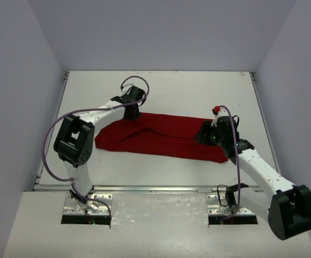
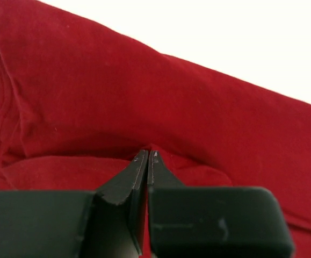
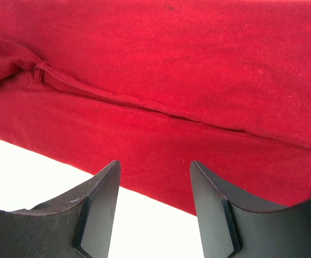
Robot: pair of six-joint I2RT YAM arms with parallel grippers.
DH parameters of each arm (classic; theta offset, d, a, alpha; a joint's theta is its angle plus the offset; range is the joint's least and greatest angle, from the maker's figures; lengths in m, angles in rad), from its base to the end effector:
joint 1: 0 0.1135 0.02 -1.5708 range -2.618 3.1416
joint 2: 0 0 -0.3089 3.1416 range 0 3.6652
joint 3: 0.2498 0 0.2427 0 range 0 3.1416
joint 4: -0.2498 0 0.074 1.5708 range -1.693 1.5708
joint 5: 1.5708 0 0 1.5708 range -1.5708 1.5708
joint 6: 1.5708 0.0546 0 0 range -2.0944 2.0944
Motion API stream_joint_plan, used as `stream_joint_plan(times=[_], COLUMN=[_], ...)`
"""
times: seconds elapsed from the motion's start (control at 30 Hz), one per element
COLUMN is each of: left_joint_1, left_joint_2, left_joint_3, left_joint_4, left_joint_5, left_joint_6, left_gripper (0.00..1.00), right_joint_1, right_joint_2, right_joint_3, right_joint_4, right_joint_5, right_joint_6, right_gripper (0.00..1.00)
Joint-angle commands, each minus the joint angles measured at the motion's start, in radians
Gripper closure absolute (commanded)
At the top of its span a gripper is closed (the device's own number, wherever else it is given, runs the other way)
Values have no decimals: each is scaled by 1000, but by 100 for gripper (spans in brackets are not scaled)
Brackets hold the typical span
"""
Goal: Fold and stack the t-shirts
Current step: Fold the tshirt
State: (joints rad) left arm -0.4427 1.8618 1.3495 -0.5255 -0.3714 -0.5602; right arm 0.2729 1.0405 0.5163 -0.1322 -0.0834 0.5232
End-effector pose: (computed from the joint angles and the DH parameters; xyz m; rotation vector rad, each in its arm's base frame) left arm 0.3758 -0.1562 0.2389 -0.2749 2.4892 0.0838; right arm 0.1905 0.0580 0.2358 0.2378 2.2644 0.5216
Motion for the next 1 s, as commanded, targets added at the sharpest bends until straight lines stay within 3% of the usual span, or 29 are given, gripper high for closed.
stream_joint_plan(times=[0.0, 0.53, 0.57, 0.63, 0.83, 0.93, 0.97], left_joint_1=[-53, -358, -372, -404, -476, -441, -363], left_joint_2=[-94, -377, -380, -388, -472, -510, -513], left_joint_3=[-50, -377, -385, -397, -394, -374, -371], left_joint_4=[36, 10, 12, -5, -73, -143, -169], left_joint_5=[-30, -176, -170, -178, -256, -368, -377], left_joint_6=[-29, -219, -228, -250, -317, -369, -382], left_gripper=[100, 100, 90, 59, 58, 49, 49], right_joint_1=[2, 3, 2, 2, 3, 3, 6], right_joint_2=[-23, -37, -36, -30, -13, 12, 26], right_joint_3=[-1, -1, 1, 4, 5, 7, 10], right_joint_4=[37, 34, 36, 34, 40, 63, 81], right_joint_5=[-15, -21, -21, -27, -48, -85, -116], right_joint_6=[-2, -2, 0, 1, 0, 3, 4], right_gripper=[44, 44, 44, 44, 44, 44, 44])
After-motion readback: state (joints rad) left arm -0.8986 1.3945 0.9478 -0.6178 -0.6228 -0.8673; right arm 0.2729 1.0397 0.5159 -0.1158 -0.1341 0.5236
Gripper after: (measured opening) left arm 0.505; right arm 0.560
